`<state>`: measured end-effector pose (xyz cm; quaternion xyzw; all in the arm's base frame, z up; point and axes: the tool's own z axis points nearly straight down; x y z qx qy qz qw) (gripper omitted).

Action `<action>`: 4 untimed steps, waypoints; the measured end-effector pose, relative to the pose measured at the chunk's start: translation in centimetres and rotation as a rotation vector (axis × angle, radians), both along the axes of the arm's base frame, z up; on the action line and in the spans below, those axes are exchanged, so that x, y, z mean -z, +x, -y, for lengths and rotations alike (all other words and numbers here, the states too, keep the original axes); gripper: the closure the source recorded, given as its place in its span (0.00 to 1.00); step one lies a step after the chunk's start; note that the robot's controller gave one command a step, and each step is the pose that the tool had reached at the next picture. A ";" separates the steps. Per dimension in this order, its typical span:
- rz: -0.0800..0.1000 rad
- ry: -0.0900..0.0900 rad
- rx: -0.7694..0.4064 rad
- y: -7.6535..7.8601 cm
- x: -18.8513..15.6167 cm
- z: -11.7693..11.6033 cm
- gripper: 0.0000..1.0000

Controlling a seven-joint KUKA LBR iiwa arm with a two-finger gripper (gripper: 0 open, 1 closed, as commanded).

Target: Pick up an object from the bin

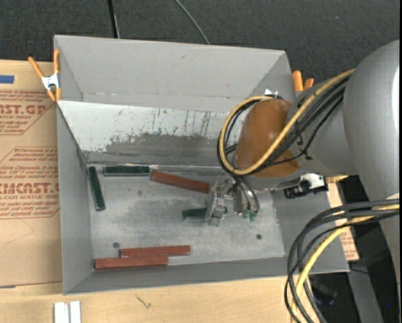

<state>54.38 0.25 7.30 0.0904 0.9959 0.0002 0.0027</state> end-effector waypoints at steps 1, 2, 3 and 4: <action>-0.005 0.000 0.000 -0.2 0.3 0.0 0.00; -0.005 0.000 0.000 -0.2 0.2 0.0 1.00; -0.005 0.000 0.000 -0.2 0.2 0.0 1.00; -0.002 0.001 -0.064 0.8 -13.8 -2.4 1.00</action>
Offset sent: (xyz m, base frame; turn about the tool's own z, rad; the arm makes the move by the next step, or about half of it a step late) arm 0.0000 0.0000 0.0000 0.0000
